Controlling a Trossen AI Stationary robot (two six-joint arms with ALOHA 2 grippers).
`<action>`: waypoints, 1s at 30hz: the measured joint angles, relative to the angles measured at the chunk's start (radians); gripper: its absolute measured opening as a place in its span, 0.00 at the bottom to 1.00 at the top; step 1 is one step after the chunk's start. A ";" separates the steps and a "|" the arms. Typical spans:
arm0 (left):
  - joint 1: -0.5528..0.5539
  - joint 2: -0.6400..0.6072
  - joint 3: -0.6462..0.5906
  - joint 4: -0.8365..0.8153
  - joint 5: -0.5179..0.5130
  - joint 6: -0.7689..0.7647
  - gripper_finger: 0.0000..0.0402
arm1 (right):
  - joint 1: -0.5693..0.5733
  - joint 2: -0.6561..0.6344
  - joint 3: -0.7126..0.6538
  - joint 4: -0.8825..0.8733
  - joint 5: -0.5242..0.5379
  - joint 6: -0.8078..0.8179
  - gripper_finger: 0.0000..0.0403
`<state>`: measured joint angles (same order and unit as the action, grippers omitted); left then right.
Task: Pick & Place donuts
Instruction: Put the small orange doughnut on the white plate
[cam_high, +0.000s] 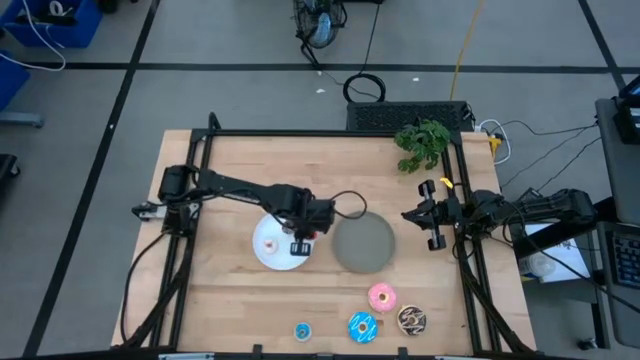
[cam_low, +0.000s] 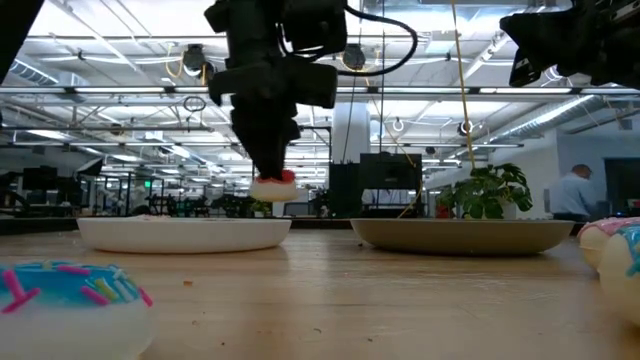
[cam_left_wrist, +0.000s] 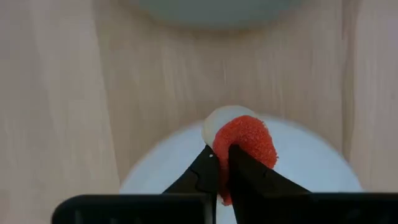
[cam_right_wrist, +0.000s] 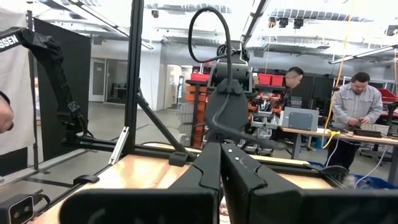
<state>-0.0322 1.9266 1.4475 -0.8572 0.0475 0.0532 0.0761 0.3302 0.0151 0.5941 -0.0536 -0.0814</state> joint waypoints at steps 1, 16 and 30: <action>0.000 0.000 0.000 -0.008 0.000 0.006 0.08 | 0.000 0.000 0.000 0.000 0.000 -0.011 0.00; -0.008 -0.002 -0.133 0.080 -0.024 -0.028 0.09 | 0.000 0.000 0.000 0.001 0.000 -0.011 0.00; -0.022 -0.002 -0.137 0.090 -0.012 -0.030 0.30 | 0.000 0.000 0.000 0.000 0.000 -0.013 0.00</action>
<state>-0.0539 1.9251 1.3109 -0.7676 0.0356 0.0234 0.0761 0.3305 0.0151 0.5945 -0.0536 -0.0940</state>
